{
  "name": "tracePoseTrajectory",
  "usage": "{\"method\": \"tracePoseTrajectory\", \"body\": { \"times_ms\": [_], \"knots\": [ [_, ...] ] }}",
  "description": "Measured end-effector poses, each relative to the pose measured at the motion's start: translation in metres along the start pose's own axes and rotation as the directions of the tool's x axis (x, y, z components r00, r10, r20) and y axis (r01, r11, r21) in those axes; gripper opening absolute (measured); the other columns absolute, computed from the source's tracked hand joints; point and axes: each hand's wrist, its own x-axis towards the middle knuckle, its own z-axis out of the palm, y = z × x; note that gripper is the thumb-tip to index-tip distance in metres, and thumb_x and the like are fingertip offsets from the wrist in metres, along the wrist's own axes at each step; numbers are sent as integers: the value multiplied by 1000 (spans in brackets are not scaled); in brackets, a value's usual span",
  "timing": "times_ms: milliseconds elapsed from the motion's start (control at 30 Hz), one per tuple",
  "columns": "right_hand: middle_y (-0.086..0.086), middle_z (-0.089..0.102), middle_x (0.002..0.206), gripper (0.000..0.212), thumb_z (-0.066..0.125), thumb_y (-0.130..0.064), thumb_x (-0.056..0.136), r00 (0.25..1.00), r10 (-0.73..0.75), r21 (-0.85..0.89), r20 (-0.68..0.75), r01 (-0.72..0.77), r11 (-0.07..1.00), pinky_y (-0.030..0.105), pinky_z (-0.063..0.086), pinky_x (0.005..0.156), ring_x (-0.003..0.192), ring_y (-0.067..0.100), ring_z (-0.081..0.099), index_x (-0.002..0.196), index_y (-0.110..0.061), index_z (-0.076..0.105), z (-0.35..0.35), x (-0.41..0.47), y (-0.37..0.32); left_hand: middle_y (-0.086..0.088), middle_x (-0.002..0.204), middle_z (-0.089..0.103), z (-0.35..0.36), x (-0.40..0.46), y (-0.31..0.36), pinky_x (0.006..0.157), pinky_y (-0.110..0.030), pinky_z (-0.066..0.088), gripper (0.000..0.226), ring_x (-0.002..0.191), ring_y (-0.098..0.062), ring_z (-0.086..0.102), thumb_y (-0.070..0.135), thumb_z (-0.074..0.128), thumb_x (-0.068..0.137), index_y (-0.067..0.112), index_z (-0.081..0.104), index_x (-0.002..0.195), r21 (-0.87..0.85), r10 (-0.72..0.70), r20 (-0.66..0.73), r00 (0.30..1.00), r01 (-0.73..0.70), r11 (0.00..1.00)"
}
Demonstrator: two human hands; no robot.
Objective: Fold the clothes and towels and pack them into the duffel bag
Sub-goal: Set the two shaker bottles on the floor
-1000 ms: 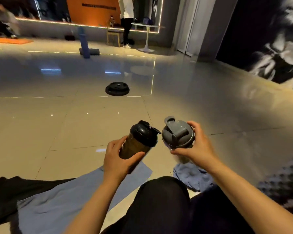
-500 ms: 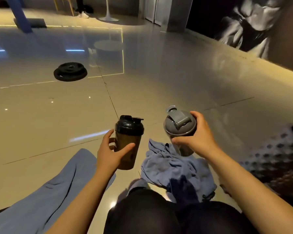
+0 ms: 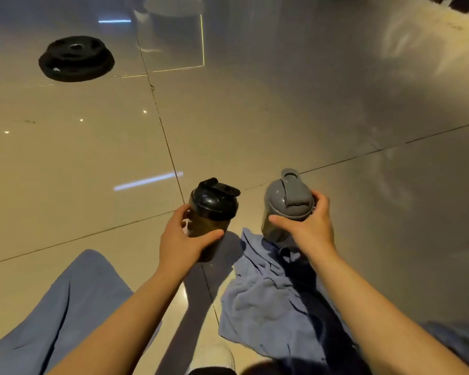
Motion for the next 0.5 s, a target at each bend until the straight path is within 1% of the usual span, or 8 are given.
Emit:
{"method": "tracePoseTrajectory", "body": {
  "times_ms": [67, 133, 167, 233, 333, 367, 433, 500],
  "knots": [
    [-3, 52, 129, 98, 92, -22, 57, 1000, 17, -15, -2, -17, 1000, 28, 46, 90, 112, 17, 53, 136, -26, 35, 18, 23, 20, 19, 113, 52, 15, 20, -16, 89, -28, 44, 72, 109, -12, 52, 27, 88, 65, 38, 44, 122, 0, 3, 6, 1000, -3, 1000],
    [-1, 51, 132, 99, 91, -20, 59, 999, 44, -9, 2, -44, 999, 27, 44, 90, 114, 17, 52, 138, -26, 32, 35, 44, 39, 25, 112, 51, 32, 38, -31, 86, -22, 45, 74, 109, -10, 52, 26, 88, 65, 37, 43, 123, -11, -3, 32, 999, 4, 1000],
    [-1, 50, 133, 99, 90, -19, 60, 999, 52, -4, 8, -52, 999, 26, 44, 89, 113, 16, 52, 139, -26, 32, 42, 53, 48, 24, 114, 50, 41, 46, -39, 85, -19, 44, 76, 110, -9, 51, 25, 88, 65, 35, 43, 126, -13, -8, 39, 999, 8, 1000],
    [-3, 50, 133, 99, 90, -19, 60, 998, 48, -17, 30, -47, 999, 23, 43, 87, 113, 14, 52, 139, -28, 30, 54, 64, 64, 17, 121, 48, 57, 60, -54, 85, -13, 43, 81, 112, -7, 47, 22, 88, 64, 27, 42, 131, -18, -19, 43, 999, 20, 1000],
    [-6, 49, 131, 100, 91, -22, 58, 998, 45, -42, 44, -43, 998, 18, 44, 86, 114, 13, 54, 136, -33, 30, 64, 72, 85, 14, 123, 44, 79, 72, -71, 88, -7, 43, 80, 111, -4, 45, 15, 87, 66, 24, 40, 129, -49, -31, 39, 999, 33, 998],
    [-7, 48, 131, 99, 91, -22, 57, 998, 48, -39, 39, -47, 998, 16, 44, 84, 114, 12, 54, 135, -33, 31, 66, 74, 88, 13, 122, 44, 84, 74, -75, 86, -6, 43, 79, 109, -1, 47, 12, 87, 66, 24, 39, 127, -75, -41, 34, 999, 43, 996],
    [-7, 46, 132, 100, 91, -21, 57, 998, 47, -52, 37, -45, 998, 12, 43, 82, 114, 11, 53, 136, -31, 30, 68, 77, 91, 15, 120, 44, 91, 75, -83, 81, -2, 43, 79, 104, 10, 50, 5, 86, 65, 23, 37, 124, -116, -57, 28, 998, 60, 991],
    [-4, 43, 137, 107, 91, -21, 57, 998, 39, -71, 45, -36, 997, 14, 42, 87, 120, 13, 51, 141, -28, 26, 66, 79, 89, 19, 120, 44, 96, 71, -86, 80, -4, 44, 81, 102, 20, 49, 3, 87, 64, 24, 37, 124, -141, -52, 42, 998, 57, 988]
  ]
}}
